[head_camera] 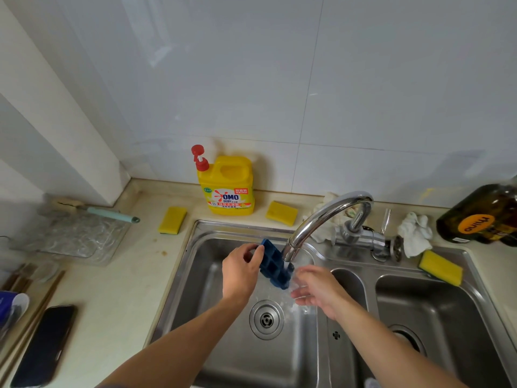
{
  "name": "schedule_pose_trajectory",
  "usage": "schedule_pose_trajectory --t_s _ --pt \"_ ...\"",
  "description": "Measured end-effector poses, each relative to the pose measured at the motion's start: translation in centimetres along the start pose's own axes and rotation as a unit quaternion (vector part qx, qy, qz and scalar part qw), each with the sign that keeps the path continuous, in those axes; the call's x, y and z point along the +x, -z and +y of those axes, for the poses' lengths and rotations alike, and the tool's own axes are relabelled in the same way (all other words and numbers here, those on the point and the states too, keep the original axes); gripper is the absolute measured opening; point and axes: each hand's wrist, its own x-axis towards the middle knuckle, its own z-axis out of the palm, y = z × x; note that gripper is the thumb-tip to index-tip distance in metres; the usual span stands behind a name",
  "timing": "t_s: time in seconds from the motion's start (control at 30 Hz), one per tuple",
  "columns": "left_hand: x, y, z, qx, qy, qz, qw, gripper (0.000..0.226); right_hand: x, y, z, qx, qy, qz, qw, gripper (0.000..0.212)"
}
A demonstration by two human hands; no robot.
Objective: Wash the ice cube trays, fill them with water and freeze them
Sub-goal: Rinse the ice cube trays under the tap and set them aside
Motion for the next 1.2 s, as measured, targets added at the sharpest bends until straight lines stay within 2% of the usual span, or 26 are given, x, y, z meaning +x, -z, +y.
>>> schedule_pose_trajectory --t_s 0.17,0.27,0.4,0.6,0.7,0.8,0.87,1.03,1.13,1.2 --pt "-0.2 -0.1 -0.6 -0.049 0.056 -0.045 0.996 0.019 -0.5 -0.1 -0.2 0.011 -0.01 -0.001 1.0 0.014" --pt "-0.4 -0.3 -0.9 -0.07 0.107 -0.109 0.986 0.024 -0.9 0.0 -0.6 0.048 -0.006 0.025 0.999 0.02" --pt "-0.8 -0.9 -1.4 -0.096 0.17 -0.204 0.959 0.024 -1.5 0.9 -1.3 0.065 0.015 0.074 0.995 0.018" --pt "-0.9 -2.5 0.2 -0.184 0.264 -0.2 0.925 0.033 -2.5 1.1 -1.0 -0.023 0.125 0.092 0.988 0.011" --pt "-0.4 -2.7 1.3 -0.195 0.245 -0.181 0.932 0.03 -2.4 1.5 -0.4 0.067 0.085 0.095 0.99 0.019" --pt "-0.3 -2.5 1.8 -0.161 0.188 -0.193 0.949 0.037 -2.7 1.3 0.2 0.188 0.003 0.05 0.981 0.028" --pt "-0.4 -2.2 1.6 -0.117 0.17 -0.209 0.956 0.037 -2.9 0.8 0.6 0.181 -0.015 0.037 0.983 0.038" --pt "-1.1 -0.8 -0.8 -0.033 0.159 -0.21 0.964 0.026 -2.8 0.2 1.1 0.156 -0.015 0.043 0.987 0.047" --pt "-1.8 -0.7 -1.6 -0.015 0.117 -0.227 0.967 0.027 -3.3 0.4 1.7 0.143 -0.059 0.031 0.987 0.056" --pt "-2.2 -1.0 -1.5 0.003 0.099 -0.231 0.968 0.026 -3.9 0.7 2.3 0.142 -0.083 0.013 0.986 0.054"
